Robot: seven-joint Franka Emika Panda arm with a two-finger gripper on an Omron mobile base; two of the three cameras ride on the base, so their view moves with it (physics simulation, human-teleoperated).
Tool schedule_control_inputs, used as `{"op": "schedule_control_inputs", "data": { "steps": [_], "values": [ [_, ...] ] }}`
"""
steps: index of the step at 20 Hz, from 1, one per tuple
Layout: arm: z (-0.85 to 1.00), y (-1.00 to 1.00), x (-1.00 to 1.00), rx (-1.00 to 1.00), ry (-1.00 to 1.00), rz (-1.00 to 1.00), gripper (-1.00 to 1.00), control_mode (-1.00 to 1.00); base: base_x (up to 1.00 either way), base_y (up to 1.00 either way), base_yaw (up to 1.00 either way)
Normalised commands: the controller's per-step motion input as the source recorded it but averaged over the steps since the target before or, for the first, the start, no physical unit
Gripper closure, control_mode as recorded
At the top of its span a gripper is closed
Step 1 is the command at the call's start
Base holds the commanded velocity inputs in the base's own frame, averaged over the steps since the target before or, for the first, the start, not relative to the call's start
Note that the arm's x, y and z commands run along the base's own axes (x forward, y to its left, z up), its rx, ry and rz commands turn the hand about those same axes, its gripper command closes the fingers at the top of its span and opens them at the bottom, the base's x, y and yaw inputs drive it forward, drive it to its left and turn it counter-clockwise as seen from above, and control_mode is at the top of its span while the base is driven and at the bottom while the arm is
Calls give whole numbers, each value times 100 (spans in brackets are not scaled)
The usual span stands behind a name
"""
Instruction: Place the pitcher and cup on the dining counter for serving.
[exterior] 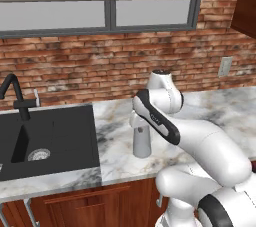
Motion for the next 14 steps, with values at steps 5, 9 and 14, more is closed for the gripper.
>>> {"op": "schedule_control_inputs", "data": {
  "steps": [5,9,14],
  "values": [
    [-35,0,18,1,6,6,-100,-100,0,0,0],
    [-53,0,0,1,6,4,100,-100,0,0,0],
    [-17,0,0,1,0,0,100,-100,0,0,0]
  ]
}}
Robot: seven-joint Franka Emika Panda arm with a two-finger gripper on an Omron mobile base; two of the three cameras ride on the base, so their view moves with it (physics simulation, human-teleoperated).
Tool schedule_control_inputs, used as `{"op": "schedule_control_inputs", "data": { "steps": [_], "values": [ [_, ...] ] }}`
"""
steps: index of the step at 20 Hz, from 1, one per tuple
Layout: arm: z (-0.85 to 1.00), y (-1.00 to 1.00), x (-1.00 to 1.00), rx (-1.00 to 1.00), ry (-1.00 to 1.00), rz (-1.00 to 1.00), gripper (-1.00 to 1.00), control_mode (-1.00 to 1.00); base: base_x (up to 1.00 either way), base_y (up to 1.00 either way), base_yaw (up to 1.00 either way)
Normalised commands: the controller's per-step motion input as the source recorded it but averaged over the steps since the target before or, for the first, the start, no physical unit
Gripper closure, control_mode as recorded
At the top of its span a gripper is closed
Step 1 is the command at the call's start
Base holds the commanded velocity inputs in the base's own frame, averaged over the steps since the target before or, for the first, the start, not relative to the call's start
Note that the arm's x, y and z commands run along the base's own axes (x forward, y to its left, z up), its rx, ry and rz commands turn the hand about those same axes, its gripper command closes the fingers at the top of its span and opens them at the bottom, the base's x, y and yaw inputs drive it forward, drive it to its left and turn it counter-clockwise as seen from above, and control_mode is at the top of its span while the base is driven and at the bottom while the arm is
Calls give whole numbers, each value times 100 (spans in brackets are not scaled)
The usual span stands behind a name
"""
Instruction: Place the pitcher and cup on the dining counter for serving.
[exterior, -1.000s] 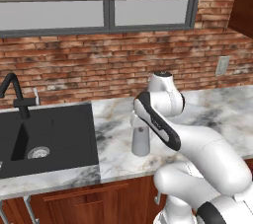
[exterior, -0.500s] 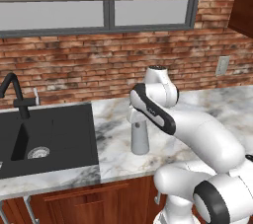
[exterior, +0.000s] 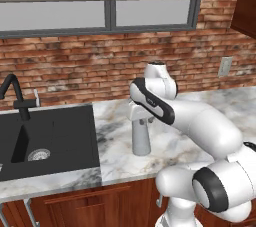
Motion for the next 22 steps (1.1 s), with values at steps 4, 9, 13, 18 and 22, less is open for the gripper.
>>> {"op": "schedule_control_inputs", "data": {
  "steps": [4,9,13,18,22],
  "values": [
    [0,0,0,0,0,0,100,-100,0,0,0],
    [0,0,0,0,0,0,100,-100,0,0,0],
    [3,0,-2,0,-2,0,100,-100,0,0,0],
    [28,-3,-27,0,-19,0,100,-100,0,0,0],
    [48,-1,-38,0,-27,0,100,-100,0,0,0]
  ]
}}
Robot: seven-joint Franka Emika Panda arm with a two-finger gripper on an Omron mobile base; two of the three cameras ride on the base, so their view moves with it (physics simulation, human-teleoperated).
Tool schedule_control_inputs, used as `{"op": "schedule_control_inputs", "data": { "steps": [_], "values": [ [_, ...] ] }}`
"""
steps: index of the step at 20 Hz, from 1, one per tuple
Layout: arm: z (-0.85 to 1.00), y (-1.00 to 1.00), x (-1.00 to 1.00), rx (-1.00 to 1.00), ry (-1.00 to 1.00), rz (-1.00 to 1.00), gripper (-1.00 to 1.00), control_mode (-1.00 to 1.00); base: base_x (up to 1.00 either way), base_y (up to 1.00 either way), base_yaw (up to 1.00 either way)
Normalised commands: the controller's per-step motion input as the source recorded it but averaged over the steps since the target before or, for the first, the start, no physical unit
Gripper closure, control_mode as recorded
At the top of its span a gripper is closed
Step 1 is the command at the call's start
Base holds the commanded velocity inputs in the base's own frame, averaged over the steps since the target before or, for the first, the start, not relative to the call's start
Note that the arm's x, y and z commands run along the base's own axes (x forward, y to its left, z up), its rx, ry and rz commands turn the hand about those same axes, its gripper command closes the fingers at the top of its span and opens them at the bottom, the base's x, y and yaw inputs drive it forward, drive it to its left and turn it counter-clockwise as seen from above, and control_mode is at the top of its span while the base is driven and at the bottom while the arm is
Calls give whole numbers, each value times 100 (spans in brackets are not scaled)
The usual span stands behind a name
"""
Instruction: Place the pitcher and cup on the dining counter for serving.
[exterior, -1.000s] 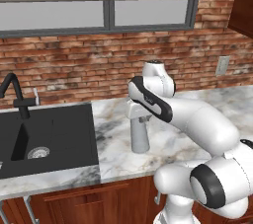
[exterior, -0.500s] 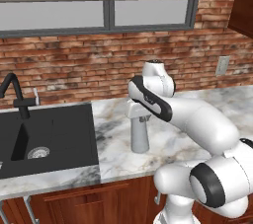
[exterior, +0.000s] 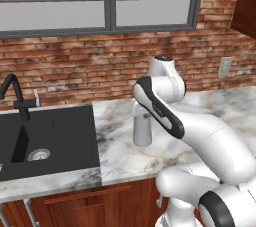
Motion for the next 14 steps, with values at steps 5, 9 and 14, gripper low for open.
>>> {"op": "schedule_control_inputs", "data": {
  "steps": [5,9,14],
  "values": [
    [33,-7,-41,11,-28,0,100,-100,0,0,0],
    [33,-29,-49,19,-28,0,100,-100,0,0,0],
    [37,-32,-33,15,-18,0,100,-100,0,0,0]
  ]
}}
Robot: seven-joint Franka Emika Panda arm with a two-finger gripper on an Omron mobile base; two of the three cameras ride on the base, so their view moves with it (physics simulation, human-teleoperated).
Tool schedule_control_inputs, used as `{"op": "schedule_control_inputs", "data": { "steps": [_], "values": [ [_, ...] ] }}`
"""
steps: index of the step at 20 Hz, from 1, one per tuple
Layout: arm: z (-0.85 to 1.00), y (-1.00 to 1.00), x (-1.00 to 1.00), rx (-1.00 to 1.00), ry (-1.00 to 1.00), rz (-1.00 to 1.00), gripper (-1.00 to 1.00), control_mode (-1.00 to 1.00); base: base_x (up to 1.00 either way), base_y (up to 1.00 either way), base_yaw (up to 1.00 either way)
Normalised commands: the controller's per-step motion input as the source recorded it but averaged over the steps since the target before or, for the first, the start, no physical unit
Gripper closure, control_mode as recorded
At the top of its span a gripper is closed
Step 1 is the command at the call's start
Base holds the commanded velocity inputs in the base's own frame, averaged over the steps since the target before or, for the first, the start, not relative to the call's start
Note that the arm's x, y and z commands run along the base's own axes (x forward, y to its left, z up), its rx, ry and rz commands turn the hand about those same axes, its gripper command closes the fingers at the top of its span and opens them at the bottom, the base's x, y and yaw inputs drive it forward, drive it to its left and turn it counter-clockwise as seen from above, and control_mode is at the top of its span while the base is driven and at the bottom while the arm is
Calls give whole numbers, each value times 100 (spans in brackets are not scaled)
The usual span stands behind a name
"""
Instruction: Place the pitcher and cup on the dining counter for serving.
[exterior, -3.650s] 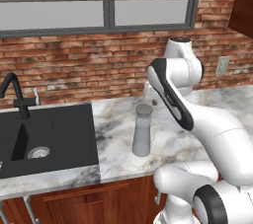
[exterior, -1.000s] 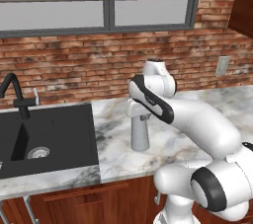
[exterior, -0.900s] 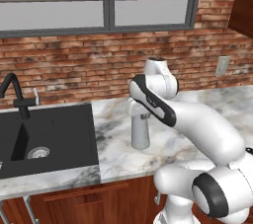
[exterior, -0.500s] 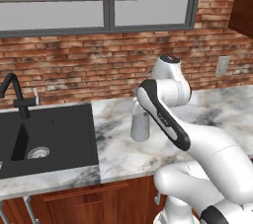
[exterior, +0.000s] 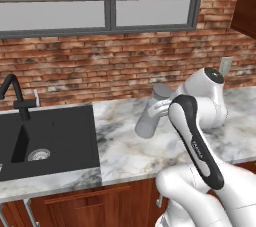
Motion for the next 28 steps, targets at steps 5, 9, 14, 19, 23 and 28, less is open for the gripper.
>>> {"op": "schedule_control_inputs", "data": {
  "steps": [5,9,14,19,23,28],
  "values": [
    [11,-5,1,3,1,0,100,-100,0,0,0],
    [0,0,2,0,3,0,100,-100,0,0,0],
    [0,0,-8,0,0,0,100,-100,0,0,0],
    [0,0,0,0,0,0,100,100,-66,-4,17],
    [0,0,0,0,0,0,100,100,-98,-8,54],
    [0,0,0,0,0,0,100,100,-76,0,87]
  ]
}}
